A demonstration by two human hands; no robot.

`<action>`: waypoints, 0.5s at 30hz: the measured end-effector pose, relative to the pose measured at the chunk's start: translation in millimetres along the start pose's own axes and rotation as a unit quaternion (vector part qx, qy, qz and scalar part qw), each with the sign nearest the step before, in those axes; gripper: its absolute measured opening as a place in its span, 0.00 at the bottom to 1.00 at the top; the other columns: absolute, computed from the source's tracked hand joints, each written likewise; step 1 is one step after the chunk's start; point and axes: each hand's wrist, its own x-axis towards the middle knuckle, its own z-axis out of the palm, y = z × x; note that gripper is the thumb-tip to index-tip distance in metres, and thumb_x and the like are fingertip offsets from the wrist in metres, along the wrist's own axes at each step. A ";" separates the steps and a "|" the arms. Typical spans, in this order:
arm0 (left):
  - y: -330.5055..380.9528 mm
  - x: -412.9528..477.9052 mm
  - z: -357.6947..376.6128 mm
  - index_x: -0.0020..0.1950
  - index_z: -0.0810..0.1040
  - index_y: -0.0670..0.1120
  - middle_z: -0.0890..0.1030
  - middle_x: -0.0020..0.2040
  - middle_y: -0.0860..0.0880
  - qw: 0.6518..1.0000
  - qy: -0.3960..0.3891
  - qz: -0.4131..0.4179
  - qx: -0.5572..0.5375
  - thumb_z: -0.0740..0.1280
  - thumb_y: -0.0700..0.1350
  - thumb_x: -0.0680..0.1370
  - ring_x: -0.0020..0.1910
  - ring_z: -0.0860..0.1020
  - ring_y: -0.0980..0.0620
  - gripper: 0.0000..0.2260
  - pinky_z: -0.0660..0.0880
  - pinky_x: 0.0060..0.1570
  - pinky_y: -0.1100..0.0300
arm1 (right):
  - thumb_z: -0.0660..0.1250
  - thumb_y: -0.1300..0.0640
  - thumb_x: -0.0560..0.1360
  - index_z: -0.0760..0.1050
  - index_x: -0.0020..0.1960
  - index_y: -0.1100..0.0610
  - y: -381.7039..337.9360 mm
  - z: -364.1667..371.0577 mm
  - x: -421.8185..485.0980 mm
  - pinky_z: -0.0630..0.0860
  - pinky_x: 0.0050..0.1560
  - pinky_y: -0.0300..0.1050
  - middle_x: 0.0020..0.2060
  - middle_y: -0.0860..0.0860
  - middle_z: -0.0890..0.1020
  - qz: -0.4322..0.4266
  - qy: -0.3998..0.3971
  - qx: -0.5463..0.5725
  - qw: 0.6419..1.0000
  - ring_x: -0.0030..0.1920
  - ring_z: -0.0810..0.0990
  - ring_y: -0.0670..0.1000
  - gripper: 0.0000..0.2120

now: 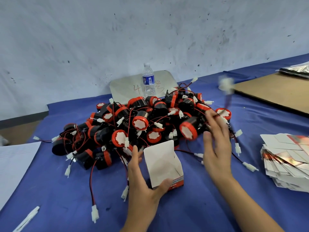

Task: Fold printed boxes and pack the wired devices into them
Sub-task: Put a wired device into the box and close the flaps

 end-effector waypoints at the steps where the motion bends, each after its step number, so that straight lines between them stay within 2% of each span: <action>1: 1.6 -0.8 1.2 0.72 0.46 0.73 0.60 0.74 0.60 0.999 0.013 0.030 0.020 0.68 0.75 0.61 0.74 0.61 0.56 0.46 0.63 0.70 0.51 | 0.57 0.63 0.80 0.60 0.76 0.49 -9.3 -1.9 -0.7 0.64 0.69 0.38 0.72 0.35 0.61 -0.023 0.014 0.019 0.999 0.73 0.64 0.48 0.26; 3: 8.0 -1.5 3.5 0.74 0.47 0.70 0.56 0.76 0.57 0.993 0.037 0.098 0.056 0.71 0.71 0.62 0.75 0.58 0.53 0.47 0.61 0.69 0.51 | 0.61 0.62 0.78 0.57 0.77 0.45 -26.3 -3.7 -4.6 0.71 0.61 0.34 0.73 0.34 0.58 -0.016 0.032 0.072 0.997 0.66 0.73 0.46 0.31; 5: 10.7 -1.3 5.5 0.76 0.48 0.66 0.57 0.76 0.53 0.976 0.055 0.184 0.103 0.73 0.63 0.64 0.75 0.58 0.53 0.48 0.61 0.67 0.51 | 0.65 0.63 0.76 0.61 0.75 0.45 -37.2 -3.1 -9.4 0.75 0.50 0.31 0.71 0.38 0.63 0.036 0.033 0.146 0.988 0.48 0.81 0.40 0.31; 7: 10.6 -1.5 7.2 0.77 0.49 0.62 0.60 0.74 0.49 0.960 0.056 0.237 0.140 0.72 0.60 0.66 0.75 0.58 0.53 0.45 0.63 0.68 0.52 | 0.69 0.60 0.74 0.68 0.70 0.46 -44.5 -1.4 -12.7 0.79 0.43 0.36 0.67 0.43 0.72 0.116 0.001 0.242 0.963 0.35 0.82 0.49 0.27; 9: 12.1 -2.7 7.3 0.76 0.55 0.59 0.63 0.72 0.50 0.967 0.046 0.216 0.124 0.71 0.60 0.67 0.74 0.60 0.54 0.41 0.65 0.66 0.54 | 0.67 0.59 0.72 0.74 0.65 0.50 -47.4 -0.2 -15.1 0.80 0.38 0.40 0.61 0.49 0.78 0.171 -0.041 0.310 0.934 0.32 0.83 0.52 0.21; 11: 12.3 -4.8 6.8 0.75 0.58 0.55 0.65 0.72 0.54 0.980 0.049 0.172 0.091 0.71 0.61 0.67 0.73 0.61 0.54 0.40 0.65 0.68 0.58 | 0.66 0.64 0.75 0.78 0.59 0.55 -49.5 2.1 -18.4 0.80 0.37 0.40 0.52 0.54 0.83 0.197 -0.082 0.338 0.917 0.34 0.84 0.55 0.14; 13: 12.7 -6.4 5.9 0.75 0.56 0.61 0.63 0.73 0.59 0.987 0.061 0.134 0.060 0.70 0.61 0.67 0.73 0.61 0.56 0.39 0.61 0.70 0.62 | 0.65 0.66 0.75 0.80 0.52 0.55 -50.1 5.1 -22.4 0.78 0.37 0.39 0.40 0.59 0.83 0.203 -0.123 0.329 0.914 0.33 0.83 0.54 0.10; 15: 13.6 -6.0 5.7 0.73 0.56 0.67 0.62 0.73 0.63 0.992 0.062 0.106 0.042 0.69 0.66 0.68 0.74 0.61 0.56 0.37 0.62 0.69 0.60 | 0.64 0.61 0.73 0.80 0.43 0.54 -51.2 6.6 -24.2 0.75 0.33 0.39 0.29 0.58 0.79 0.209 -0.154 0.321 0.911 0.29 0.78 0.53 0.07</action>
